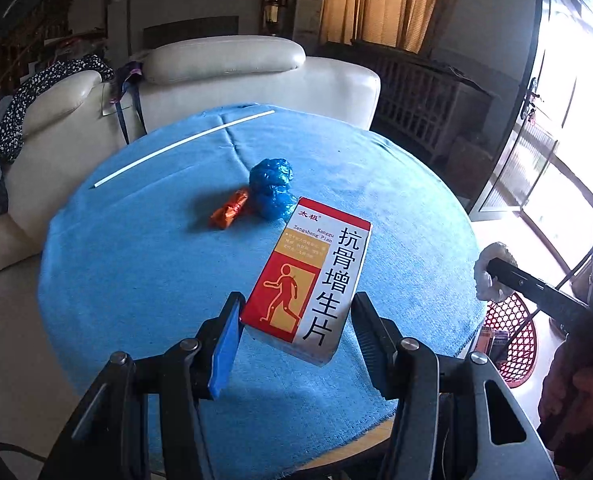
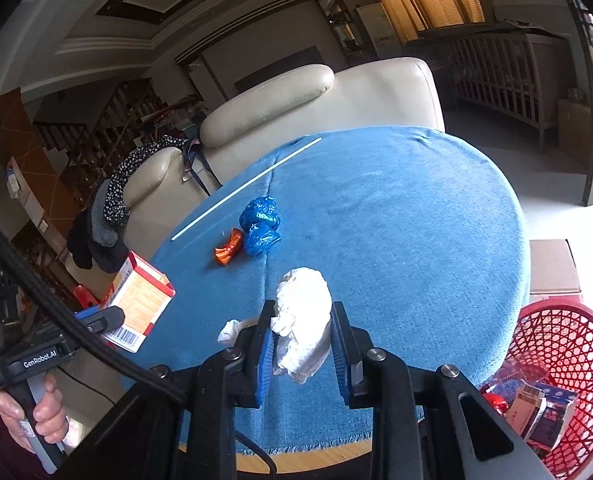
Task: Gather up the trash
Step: 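Carry the pill box and tissue to the red basket and release both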
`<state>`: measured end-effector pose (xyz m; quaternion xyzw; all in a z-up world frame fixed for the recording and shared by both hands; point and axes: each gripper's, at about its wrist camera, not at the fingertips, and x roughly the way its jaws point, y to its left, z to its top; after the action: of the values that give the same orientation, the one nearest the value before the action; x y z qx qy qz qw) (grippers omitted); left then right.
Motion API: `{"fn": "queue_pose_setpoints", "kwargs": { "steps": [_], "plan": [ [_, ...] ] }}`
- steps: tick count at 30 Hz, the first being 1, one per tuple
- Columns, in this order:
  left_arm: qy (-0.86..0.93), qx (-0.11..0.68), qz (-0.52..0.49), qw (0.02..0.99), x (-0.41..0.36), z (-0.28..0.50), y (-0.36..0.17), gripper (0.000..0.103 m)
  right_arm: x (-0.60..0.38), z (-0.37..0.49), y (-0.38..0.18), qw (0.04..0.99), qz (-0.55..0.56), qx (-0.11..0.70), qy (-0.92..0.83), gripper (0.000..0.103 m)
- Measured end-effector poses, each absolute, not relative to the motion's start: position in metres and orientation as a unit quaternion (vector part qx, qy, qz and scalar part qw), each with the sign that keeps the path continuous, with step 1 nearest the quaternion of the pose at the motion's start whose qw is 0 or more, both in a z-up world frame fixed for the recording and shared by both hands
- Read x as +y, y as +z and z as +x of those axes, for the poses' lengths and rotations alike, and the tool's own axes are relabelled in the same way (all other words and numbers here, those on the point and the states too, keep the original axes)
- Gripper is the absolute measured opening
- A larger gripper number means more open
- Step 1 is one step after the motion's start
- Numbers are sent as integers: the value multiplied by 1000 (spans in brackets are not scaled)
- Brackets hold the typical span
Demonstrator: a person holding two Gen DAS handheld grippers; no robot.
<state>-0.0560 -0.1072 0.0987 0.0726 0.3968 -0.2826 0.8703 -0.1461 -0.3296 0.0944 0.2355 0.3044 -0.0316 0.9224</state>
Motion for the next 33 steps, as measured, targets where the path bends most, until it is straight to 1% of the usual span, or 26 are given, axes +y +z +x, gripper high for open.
{"fn": "queue_pose_setpoints", "kwargs": {
  "steps": [33],
  "plan": [
    [-315, 387, 130, 857, -168, -76, 96, 56, -378, -198, 90, 915, 284, 278, -68, 27]
  ]
}}
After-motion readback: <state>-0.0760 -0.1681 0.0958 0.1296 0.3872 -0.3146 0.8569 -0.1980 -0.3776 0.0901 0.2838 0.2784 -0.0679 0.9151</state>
